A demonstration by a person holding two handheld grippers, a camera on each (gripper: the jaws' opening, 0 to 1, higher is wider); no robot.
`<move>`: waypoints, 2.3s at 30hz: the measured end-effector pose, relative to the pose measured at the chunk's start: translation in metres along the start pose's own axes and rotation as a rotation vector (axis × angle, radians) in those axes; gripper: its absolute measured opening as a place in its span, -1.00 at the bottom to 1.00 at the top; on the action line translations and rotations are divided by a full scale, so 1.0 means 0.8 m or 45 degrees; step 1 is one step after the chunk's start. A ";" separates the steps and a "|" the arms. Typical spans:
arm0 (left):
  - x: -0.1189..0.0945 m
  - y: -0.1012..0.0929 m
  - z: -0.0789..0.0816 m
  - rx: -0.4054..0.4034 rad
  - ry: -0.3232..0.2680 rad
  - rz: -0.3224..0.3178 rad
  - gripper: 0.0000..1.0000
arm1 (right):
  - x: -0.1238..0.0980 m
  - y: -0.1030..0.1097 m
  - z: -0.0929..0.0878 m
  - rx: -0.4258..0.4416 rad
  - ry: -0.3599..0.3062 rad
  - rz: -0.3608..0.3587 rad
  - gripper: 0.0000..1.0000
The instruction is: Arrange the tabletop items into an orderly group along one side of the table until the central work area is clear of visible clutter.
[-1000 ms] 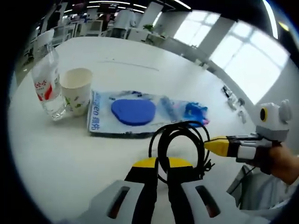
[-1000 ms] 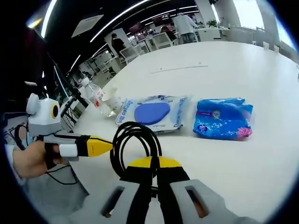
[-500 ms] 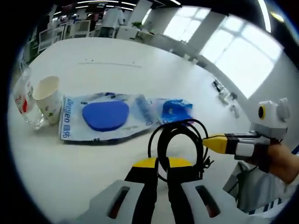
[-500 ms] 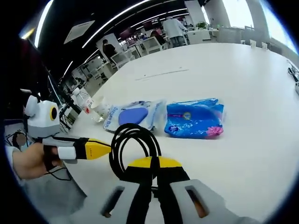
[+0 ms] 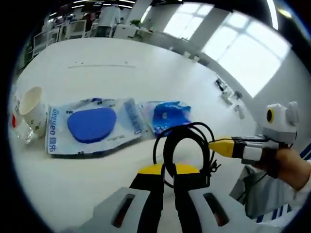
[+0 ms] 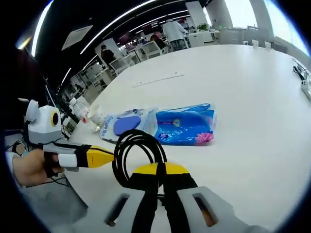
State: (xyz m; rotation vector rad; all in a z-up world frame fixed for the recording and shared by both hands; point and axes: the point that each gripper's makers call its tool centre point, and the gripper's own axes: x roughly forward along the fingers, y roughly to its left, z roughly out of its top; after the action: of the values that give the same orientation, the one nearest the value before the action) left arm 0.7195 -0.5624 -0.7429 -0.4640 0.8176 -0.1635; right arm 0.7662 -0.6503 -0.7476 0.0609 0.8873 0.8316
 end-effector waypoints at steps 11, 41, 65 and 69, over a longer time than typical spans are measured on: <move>0.033 -0.021 -0.006 -0.001 0.056 -0.037 -0.97 | -0.009 -0.035 -0.005 0.042 0.002 -0.033 -1.00; 0.070 -0.007 -0.031 -0.069 0.133 0.017 -0.96 | 0.015 -0.061 -0.039 0.078 0.102 0.005 -1.00; 0.078 -0.006 -0.043 -0.143 0.135 0.043 -0.96 | 0.029 -0.072 -0.049 0.105 0.138 0.036 -1.00; 0.079 -0.004 -0.043 -0.147 0.130 0.044 -0.96 | 0.030 -0.073 -0.050 0.108 0.137 0.040 -1.00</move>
State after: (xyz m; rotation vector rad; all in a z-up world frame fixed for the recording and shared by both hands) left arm 0.7377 -0.5965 -0.8038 -0.5534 0.9378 -0.1092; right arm 0.7823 -0.6859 -0.8110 0.1052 1.0252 0.8319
